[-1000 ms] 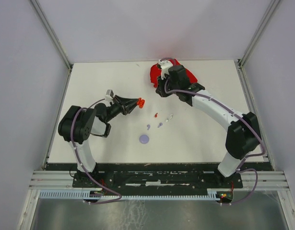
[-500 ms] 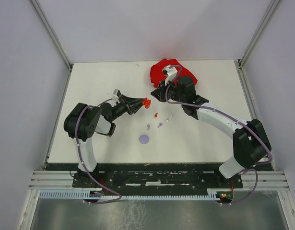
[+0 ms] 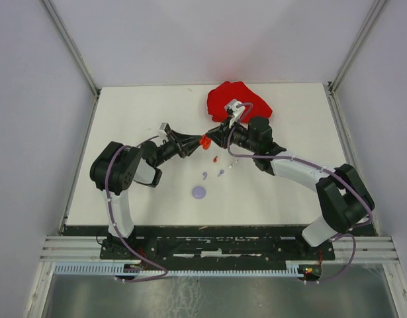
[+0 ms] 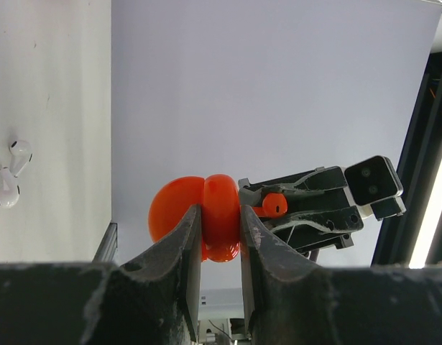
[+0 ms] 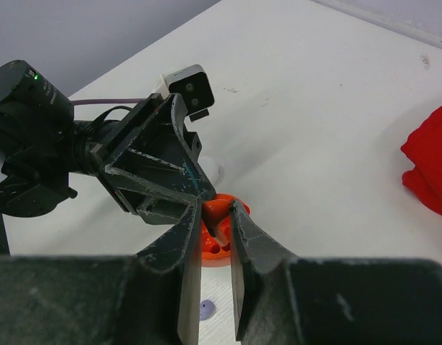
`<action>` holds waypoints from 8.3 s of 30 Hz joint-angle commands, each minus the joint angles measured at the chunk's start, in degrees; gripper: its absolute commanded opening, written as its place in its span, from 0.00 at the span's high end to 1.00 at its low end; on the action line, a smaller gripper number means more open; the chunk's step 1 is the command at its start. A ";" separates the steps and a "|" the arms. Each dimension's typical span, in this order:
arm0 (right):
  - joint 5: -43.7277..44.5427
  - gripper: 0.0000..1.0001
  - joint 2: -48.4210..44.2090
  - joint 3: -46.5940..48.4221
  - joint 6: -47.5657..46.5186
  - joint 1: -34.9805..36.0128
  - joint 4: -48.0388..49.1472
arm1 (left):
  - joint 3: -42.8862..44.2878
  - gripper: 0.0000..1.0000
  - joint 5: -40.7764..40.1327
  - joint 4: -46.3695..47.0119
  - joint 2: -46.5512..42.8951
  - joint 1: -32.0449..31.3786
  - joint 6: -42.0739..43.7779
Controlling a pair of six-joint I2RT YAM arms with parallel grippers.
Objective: Insert the wireless bluetooth earbuds into the charging case
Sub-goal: Place the earbud in the charging case, then pick up the earbud from the center of the board.
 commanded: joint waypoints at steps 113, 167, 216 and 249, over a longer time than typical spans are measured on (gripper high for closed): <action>32.48 0.25 23.87 28.26 -12.00 5.61 -57.48 | -2.25 0.97 3.58 11.57 -6.83 10.49 -6.75; 32.06 0.25 36.56 44.23 -10.49 6.07 -59.35 | -3.98 0.97 5.46 11.57 -7.58 14.90 -7.01; 23.60 0.77 39.62 48.28 -5.37 5.53 -66.20 | -5.20 0.97 5.37 11.52 -8.28 15.08 -6.53; 13.89 0.99 -3.62 6.31 -11.36 3.99 -2.27 | -0.07 0.97 0.97 11.57 1.10 4.64 -7.86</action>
